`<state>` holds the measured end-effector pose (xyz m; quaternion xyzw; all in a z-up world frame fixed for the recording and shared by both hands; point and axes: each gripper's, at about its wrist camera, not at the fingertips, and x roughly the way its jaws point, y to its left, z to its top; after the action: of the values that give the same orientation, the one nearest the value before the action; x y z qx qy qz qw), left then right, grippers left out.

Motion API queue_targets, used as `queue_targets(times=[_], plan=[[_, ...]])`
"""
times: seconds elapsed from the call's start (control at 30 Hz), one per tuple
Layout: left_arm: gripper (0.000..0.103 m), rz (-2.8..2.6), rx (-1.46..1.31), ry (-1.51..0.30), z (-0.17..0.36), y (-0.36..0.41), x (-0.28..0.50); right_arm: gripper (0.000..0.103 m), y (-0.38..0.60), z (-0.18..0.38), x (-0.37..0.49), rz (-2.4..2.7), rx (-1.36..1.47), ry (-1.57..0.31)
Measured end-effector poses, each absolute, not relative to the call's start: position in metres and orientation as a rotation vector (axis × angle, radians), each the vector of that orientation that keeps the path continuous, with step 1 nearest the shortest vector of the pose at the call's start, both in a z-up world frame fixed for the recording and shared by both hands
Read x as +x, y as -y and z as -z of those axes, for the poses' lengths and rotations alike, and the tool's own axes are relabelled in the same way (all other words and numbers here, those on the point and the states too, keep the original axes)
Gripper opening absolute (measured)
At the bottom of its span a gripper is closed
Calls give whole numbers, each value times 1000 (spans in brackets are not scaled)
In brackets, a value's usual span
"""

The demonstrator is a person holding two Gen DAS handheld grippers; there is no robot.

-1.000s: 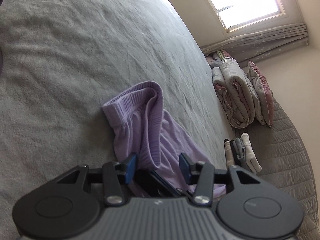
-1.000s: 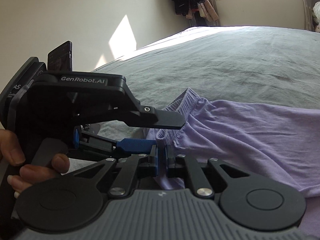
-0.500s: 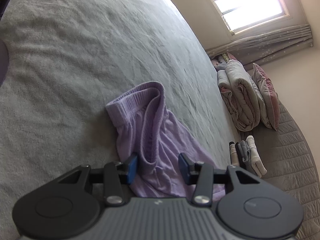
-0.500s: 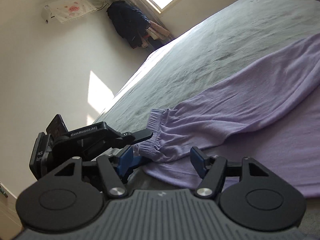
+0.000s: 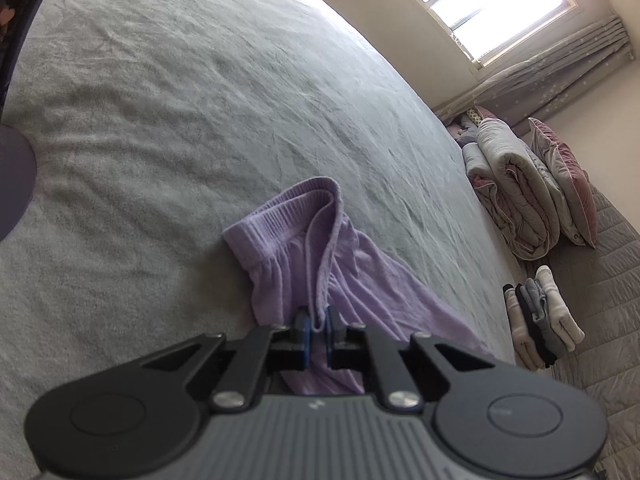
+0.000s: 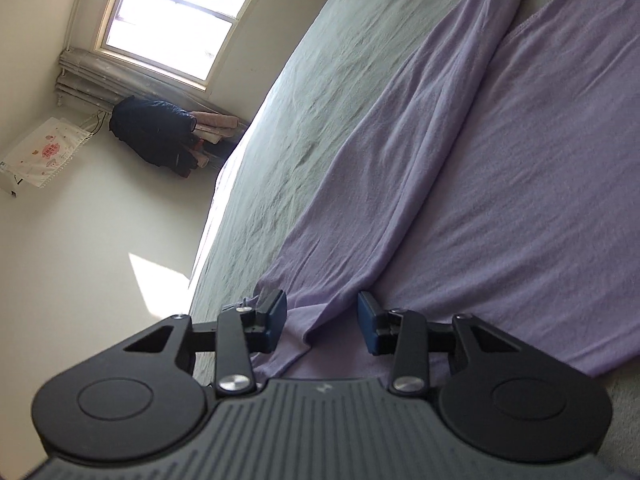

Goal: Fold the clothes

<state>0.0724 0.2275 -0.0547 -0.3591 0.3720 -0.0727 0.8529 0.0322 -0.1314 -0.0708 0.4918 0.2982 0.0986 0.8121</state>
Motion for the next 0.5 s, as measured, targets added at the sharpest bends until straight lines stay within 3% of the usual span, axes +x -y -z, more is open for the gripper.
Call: queue_targets(times=[0.23, 0.5], plan=[[6, 140, -819, -642, 37, -251, 66, 43, 139, 70, 42, -210, 1134, -625], [6, 119, -789, -686, 42, -249, 67, 49, 148, 70, 52, -210, 1229, -610]])
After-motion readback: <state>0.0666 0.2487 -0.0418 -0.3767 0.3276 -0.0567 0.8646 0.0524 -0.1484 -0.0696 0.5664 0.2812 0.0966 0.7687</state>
